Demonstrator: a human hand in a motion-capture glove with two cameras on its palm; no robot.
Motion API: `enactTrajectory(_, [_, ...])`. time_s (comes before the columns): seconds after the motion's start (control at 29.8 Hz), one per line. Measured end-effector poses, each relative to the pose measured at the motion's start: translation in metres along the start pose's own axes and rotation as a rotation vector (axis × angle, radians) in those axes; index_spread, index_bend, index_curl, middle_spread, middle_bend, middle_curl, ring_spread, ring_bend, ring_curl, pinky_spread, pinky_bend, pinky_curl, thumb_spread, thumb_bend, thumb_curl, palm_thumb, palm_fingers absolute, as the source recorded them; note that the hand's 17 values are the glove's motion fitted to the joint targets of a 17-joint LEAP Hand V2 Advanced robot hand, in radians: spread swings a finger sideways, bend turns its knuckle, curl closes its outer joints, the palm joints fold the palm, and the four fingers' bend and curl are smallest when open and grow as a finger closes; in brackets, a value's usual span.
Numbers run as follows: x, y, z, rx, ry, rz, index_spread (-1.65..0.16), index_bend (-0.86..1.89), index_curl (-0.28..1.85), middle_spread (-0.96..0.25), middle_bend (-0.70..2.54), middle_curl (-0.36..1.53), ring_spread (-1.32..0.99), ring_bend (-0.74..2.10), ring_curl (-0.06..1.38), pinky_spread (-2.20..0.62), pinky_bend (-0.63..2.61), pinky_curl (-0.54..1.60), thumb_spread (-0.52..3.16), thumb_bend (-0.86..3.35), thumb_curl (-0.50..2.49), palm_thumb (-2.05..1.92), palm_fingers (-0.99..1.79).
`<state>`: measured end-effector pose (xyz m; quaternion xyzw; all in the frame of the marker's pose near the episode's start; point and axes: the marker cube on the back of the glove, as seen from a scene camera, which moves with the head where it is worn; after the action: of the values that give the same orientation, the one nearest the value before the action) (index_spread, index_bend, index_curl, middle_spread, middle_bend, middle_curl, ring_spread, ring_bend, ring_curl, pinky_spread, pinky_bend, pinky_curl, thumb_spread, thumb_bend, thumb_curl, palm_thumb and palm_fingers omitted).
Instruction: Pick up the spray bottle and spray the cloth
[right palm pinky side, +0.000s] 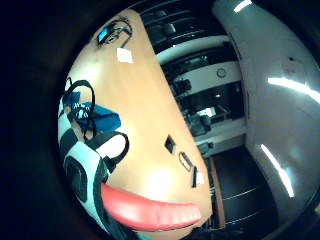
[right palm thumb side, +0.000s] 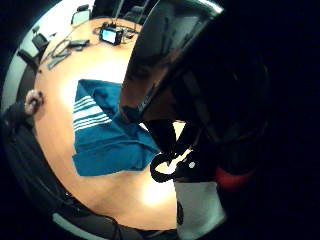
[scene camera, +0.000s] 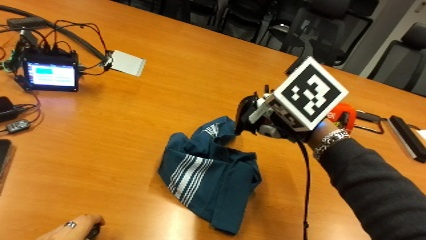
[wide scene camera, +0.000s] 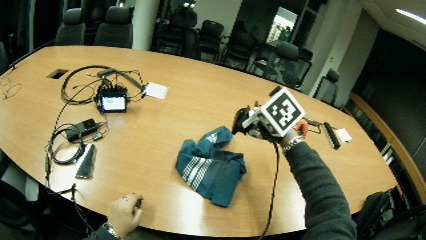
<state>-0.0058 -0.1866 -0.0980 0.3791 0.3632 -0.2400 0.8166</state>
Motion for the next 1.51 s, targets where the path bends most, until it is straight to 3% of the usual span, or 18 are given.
enactTrajectory(0.23, [-0.061,-0.010,0.002,0.044,0.087,-0.210,-0.29,0.18,0.52,-0.22,0.60,0.56,-0.21,0.82,0.46,-0.34,0.59,0.41,0.77,-0.03,0.69,0.77,1.37])
enactTrajectory(0.34, [-0.085,0.004,0.008,-0.038,0.081,-0.265,-0.29,0.18,0.52,-0.22,0.60,0.56,-0.21,0.82,0.46,-0.34,0.60,0.41,0.77,-0.03,0.70,0.77,1.37])
enactTrajectory(0.64, [-0.096,0.010,0.004,-0.069,0.080,-0.253,-0.29,0.18,0.53,-0.22,0.60,0.56,-0.21,0.81,0.46,-0.34,0.59,0.41,0.76,-0.03,0.71,0.76,1.38])
enactTrajectory(0.84, [-0.074,-0.029,-0.028,0.062,-0.039,-0.060,-0.30,0.18,0.54,-0.22,0.60,0.56,-0.21,0.81,0.46,-0.34,0.59,0.41,0.76,-0.03,0.72,0.76,1.38])
enactTrajectory(1.14, [-0.068,-0.086,-0.073,0.265,-0.497,0.338,-0.30,0.18,0.54,-0.22,0.60,0.56,-0.21,0.82,0.46,-0.34,0.59,0.41,0.75,-0.03,0.73,0.76,1.37])
enactTrajectory(1.31, [-0.067,-0.095,-0.065,0.354,-0.880,0.628,-0.30,0.17,0.54,-0.22,0.60,0.56,-0.21,0.82,0.47,-0.34,0.59,0.41,0.76,-0.03,0.73,0.76,1.37])
enactTrajectory(1.51, [-0.090,-0.107,-0.032,0.371,-1.207,0.835,-0.28,0.15,0.53,-0.21,0.58,0.55,-0.19,0.82,0.46,-0.33,0.60,0.41,0.81,-0.02,0.72,0.76,1.33])
